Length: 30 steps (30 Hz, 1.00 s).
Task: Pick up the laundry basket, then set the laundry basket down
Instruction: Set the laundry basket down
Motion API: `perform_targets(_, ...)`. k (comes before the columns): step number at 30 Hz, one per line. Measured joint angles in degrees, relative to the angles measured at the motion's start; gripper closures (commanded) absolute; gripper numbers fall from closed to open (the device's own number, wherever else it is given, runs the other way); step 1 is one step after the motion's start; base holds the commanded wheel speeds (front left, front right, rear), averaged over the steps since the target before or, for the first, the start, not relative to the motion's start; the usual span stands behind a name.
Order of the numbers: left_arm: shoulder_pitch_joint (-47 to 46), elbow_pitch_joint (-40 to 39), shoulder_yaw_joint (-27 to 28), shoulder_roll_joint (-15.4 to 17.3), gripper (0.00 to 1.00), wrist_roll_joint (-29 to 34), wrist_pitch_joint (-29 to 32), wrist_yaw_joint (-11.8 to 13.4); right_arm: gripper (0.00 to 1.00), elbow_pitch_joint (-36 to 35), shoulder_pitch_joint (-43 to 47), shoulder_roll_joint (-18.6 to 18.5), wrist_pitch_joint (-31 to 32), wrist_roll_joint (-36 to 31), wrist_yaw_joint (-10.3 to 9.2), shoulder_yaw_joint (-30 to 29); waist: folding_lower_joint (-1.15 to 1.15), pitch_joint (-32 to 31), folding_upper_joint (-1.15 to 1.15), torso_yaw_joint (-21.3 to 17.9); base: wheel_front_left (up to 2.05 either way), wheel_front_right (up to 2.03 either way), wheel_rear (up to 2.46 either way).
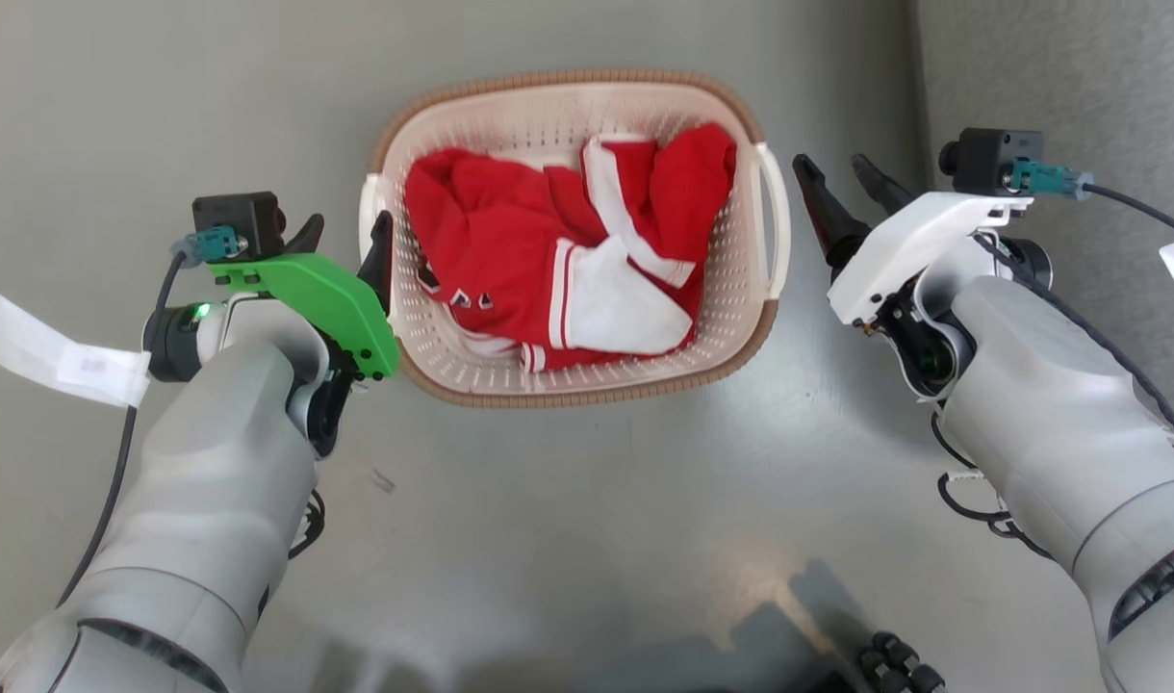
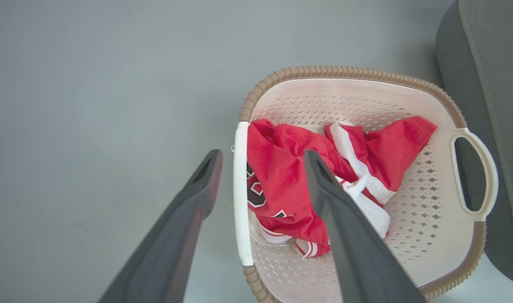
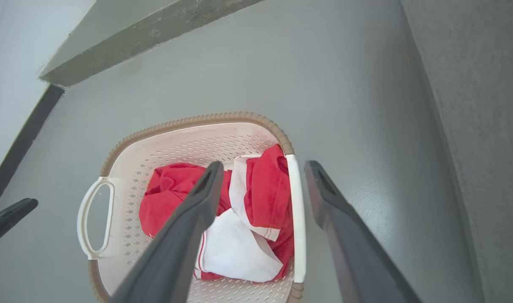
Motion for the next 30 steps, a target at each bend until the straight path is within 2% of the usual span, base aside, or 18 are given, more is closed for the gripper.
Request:
perform_targets(17, 6.07, -11.37, 6.45, 2.77, 0.00, 1.88, 0.00, -0.07, 0.00, -8.78, 5.32, -3.30, -0.02, -5.41, 0.00, -6.87, 0.00, -11.68, 0.00, 0.84, 0.00, 0.00, 0.00)
perform_targets(30, 13.97, -22.97, 14.93, 4.72, 0.00, 5.99, -0.01, -0.07, 0.00, -16.55, 13.20, -4.85, -0.26, -12.29, 0.00, -14.38, 0.00, -21.23, 0.00, 1.48, 0.00, 0.00, 0.00)
